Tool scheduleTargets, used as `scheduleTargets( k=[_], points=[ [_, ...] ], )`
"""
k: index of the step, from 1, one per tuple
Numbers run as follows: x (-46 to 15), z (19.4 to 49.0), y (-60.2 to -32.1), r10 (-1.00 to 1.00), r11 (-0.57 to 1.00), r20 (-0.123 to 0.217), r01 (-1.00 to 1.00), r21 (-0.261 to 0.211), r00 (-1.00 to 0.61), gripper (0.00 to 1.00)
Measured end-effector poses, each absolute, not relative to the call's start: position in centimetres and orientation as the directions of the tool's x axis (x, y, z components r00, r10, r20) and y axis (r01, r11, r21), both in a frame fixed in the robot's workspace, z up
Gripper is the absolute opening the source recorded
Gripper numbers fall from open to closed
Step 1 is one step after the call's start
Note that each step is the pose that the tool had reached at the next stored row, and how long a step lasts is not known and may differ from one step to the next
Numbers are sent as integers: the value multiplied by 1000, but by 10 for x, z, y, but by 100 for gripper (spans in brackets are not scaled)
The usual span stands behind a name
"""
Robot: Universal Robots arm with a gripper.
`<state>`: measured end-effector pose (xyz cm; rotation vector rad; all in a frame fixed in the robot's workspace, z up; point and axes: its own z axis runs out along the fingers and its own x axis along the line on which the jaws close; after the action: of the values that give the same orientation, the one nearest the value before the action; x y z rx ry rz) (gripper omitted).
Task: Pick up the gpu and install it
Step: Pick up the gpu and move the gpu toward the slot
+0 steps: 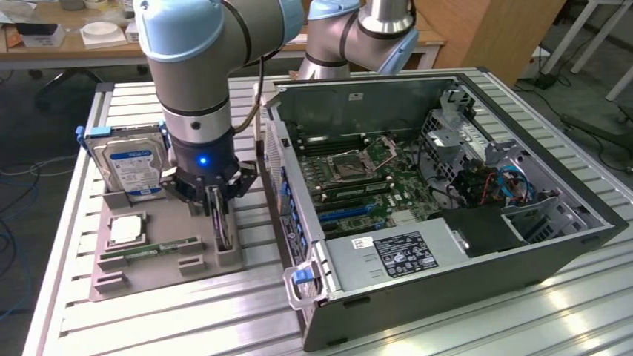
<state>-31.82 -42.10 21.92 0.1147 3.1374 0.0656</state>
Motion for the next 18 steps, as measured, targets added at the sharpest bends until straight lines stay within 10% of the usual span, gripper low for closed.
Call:
scheduleTargets(
  k=[18],
  points=[
    [-313,219,-421,73,996,0,73,42,-997,28]
  ],
)
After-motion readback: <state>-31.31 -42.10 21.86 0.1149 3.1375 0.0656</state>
